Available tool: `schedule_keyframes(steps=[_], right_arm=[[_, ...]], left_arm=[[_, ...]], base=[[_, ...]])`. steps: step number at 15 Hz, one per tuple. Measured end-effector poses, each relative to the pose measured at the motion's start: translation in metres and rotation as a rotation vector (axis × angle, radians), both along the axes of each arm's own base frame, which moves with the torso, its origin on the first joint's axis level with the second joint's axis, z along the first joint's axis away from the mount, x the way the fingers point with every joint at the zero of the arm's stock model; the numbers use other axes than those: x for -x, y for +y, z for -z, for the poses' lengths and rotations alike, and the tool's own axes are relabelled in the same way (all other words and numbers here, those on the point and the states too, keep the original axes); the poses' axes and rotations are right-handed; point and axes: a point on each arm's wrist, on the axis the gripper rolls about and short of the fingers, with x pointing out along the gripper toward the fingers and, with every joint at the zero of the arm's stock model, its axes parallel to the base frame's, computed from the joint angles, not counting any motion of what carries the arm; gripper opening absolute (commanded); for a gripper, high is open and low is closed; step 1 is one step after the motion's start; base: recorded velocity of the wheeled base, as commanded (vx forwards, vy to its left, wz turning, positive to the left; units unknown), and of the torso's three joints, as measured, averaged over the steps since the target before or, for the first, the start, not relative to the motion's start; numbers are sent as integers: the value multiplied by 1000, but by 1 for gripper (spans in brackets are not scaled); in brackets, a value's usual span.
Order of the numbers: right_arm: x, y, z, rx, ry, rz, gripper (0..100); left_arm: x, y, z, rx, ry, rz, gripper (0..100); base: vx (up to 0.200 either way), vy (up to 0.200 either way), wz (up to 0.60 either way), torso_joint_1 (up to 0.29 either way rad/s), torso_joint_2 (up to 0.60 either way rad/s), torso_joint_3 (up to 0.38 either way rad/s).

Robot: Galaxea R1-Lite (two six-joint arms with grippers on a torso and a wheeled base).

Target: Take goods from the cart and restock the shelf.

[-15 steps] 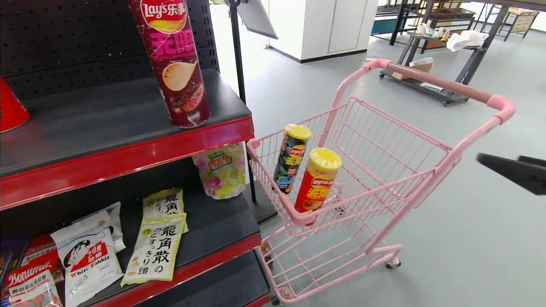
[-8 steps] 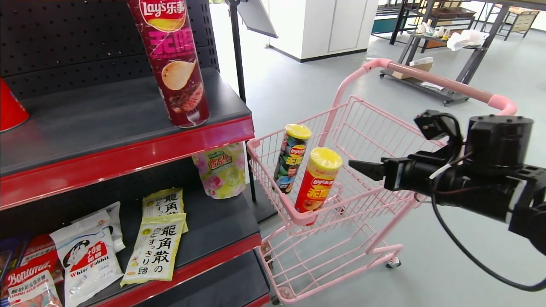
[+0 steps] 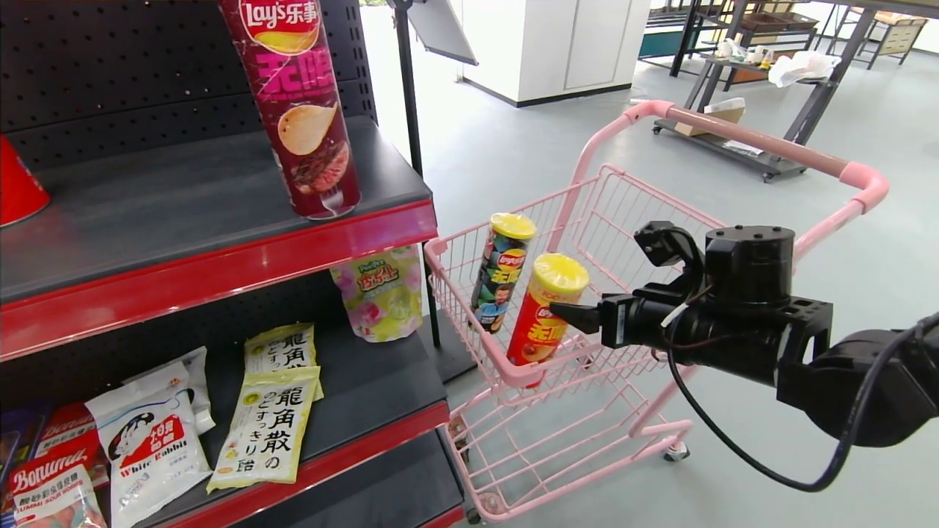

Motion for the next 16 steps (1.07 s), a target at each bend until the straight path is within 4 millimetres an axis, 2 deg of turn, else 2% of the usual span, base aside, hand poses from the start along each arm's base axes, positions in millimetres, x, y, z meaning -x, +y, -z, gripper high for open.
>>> schedule_keyframes(steps=[6, 16], right_arm=[[-22, 15, 10, -11, 4, -10, 100], [-41, 44, 23, -46, -19, -37, 100]], left_arm=[[0, 0, 0, -1, 1, 0, 100], [0, 0, 0, -1, 1, -1, 100]], base=[[0, 0, 0, 0, 0, 0], [0, 0, 0, 0, 0, 0]])
